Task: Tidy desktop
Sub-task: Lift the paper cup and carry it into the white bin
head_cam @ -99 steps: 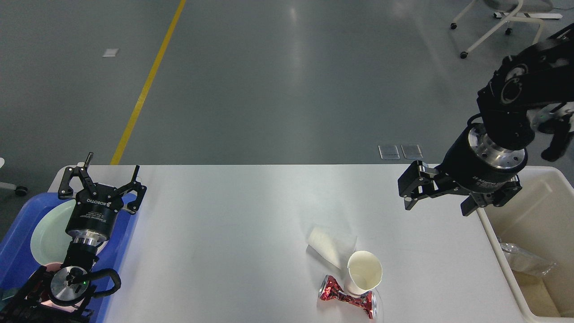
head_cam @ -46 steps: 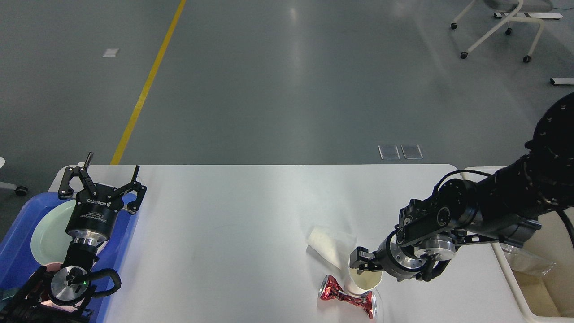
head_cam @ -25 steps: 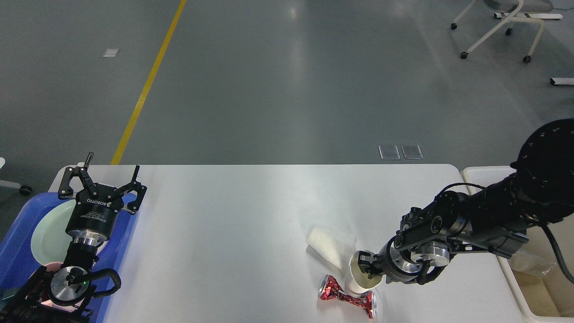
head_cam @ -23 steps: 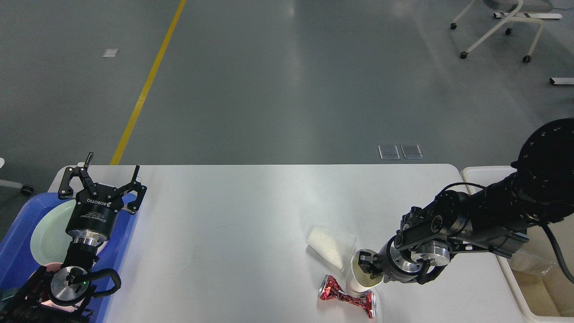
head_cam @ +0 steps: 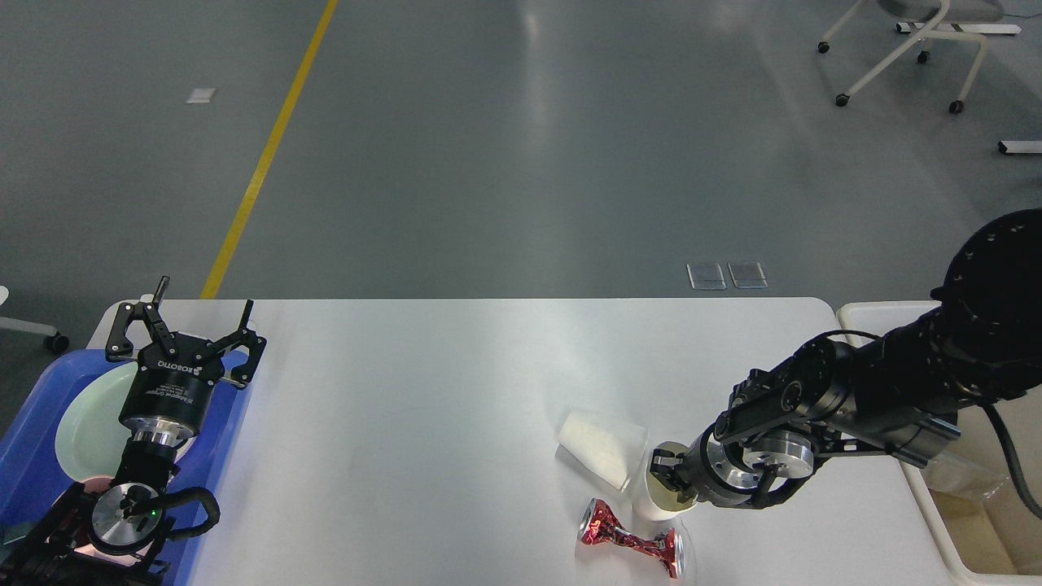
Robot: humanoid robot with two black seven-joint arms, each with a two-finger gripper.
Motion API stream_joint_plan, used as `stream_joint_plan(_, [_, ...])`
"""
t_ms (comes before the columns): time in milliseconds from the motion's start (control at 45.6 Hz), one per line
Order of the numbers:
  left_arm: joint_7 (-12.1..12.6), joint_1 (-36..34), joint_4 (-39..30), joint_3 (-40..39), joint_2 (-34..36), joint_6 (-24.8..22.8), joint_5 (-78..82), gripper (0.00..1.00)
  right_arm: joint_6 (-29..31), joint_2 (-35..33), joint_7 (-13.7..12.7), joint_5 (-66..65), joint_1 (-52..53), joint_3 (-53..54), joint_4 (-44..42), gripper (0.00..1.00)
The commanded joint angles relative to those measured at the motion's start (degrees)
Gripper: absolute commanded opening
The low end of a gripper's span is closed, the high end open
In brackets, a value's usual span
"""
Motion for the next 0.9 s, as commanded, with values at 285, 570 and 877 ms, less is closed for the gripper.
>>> stream_joint_plan(285, [0.0,0.0,0.0,0.0,0.0,0.0,0.0,0.96,17.2,-10.6,-0.2,0.4,19.9,-6.0,7.4,0.0])
stream_joint_plan(570, [0.0,0.0,0.0,0.0,0.0,0.0,0.0,0.96,30.6,-13.0,0.0,0.4,42.2,-14.9,13.4,0.0])
stream_joint_plan(877, [0.1,0.0,0.0,0.0,0.0,0.0,0.0,0.96,33.6,-15.2,0.2,1.0,54.3,-16.6,21.1,0.0])
